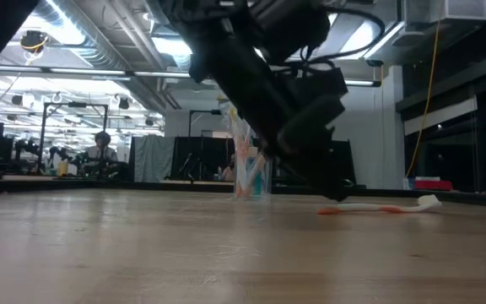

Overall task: Pick & Place toothbrushing station
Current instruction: Put the orange toothbrush into the transparent organizer

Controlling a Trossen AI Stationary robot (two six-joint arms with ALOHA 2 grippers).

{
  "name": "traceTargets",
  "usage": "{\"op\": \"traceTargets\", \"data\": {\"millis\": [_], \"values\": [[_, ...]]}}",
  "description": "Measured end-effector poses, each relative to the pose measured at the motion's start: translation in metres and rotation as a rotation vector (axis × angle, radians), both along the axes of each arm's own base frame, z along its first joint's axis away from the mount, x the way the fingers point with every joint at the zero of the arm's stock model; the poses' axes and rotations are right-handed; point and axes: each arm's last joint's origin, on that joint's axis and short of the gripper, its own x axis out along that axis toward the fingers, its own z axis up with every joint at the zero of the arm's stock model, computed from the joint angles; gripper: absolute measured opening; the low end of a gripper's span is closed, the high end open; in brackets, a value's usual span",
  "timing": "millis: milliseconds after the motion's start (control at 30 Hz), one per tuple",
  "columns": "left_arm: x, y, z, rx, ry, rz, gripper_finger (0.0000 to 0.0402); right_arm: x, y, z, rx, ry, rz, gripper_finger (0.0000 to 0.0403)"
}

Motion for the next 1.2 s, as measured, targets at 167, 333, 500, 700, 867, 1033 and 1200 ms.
{"op": "traceTargets", "data": {"millis": [167, 333, 500, 700, 867, 1033, 1200], "values": [[0.003, 0.006, -0.013, 0.011, 0.009, 0.013, 0.0112, -0.001, 0.001, 0.001, 0.027, -0.014, 0.005, 0.0184], [0.006, 0.013, -0.018, -0.016, 0.006, 0.027, 0.0112, -0.002, 0.002, 0.002, 0.037, -0.021, 0.012, 0.0184], [0.005, 0.012, -0.038, -0.074, 0.070, 0.108, 0.0105, -0.002, 0.002, 0.003, 0.042, -0.024, 0.011, 0.0184], [0.002, 0.004, -0.043, -0.118, 0.090, 0.220, 0.0032, -0.002, 0.002, 0.003, 0.047, -0.028, 0.012, 0.0184], [0.000, 0.002, -0.036, -0.151, 0.086, 0.252, 0.0017, -0.002, 0.002, 0.004, 0.050, -0.029, 0.018, 0.0184], [-0.009, -0.008, -0.015, -0.170, 0.098, 0.231, 0.0017, -0.003, 0.004, 0.004, 0.039, -0.029, 0.033, 0.0184], [-0.024, -0.018, 0.018, -0.218, 0.123, 0.240, 0.0017, -0.001, 0.009, -0.001, 0.014, -0.015, 0.035, 0.0184]]}}
